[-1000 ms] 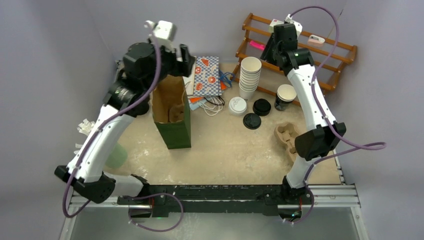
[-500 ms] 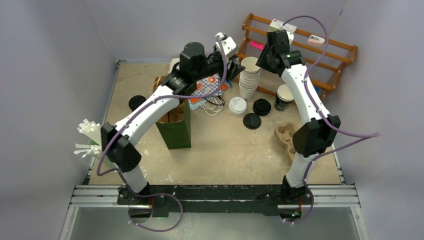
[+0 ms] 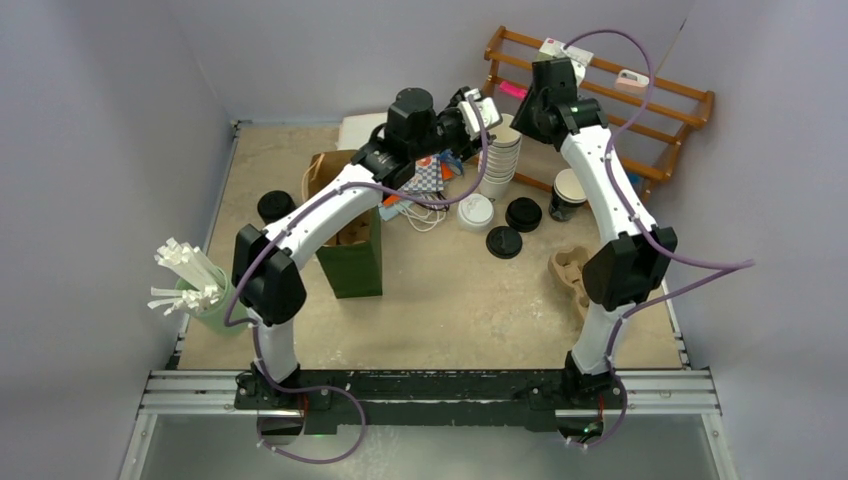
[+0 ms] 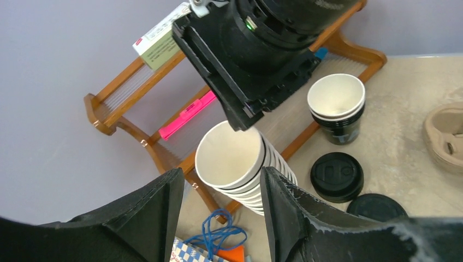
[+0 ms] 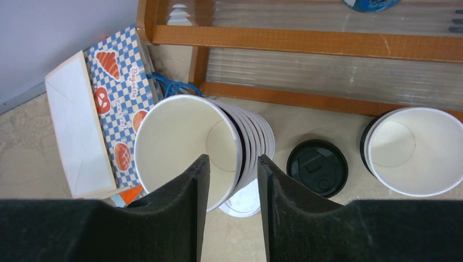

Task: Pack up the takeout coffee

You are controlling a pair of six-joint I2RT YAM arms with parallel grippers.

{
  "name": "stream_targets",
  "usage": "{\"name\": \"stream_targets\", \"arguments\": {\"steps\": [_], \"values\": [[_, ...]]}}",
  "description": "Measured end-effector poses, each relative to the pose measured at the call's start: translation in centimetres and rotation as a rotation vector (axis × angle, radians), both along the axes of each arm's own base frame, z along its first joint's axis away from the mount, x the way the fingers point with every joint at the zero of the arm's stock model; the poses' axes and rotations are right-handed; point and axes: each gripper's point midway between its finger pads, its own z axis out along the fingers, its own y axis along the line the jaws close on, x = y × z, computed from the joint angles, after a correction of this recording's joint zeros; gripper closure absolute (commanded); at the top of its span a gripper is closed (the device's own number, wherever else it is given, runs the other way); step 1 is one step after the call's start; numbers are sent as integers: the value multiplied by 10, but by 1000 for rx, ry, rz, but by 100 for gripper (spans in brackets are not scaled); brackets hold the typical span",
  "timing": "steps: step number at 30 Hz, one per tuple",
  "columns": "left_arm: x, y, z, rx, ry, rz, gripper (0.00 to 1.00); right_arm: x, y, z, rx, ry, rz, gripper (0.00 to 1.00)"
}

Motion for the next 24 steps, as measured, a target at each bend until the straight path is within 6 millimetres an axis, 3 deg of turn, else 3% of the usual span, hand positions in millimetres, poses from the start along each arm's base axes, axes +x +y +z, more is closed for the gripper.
{"name": "stream_targets", "arguments": {"steps": [5, 12, 17, 24], "values": [[15, 1, -5, -27, 21, 72, 39, 5, 3, -15, -2, 30, 5, 68], [36, -5, -29, -92, 126, 153, 30, 9, 4, -27, -6, 52, 5, 93], [40, -4, -40, -154, 192, 178, 22, 9, 4, -24, -3, 47, 7, 94], [52, 8, -50, -278, 283, 190, 20, 9, 5, -24, 2, 47, 10, 93]]}}
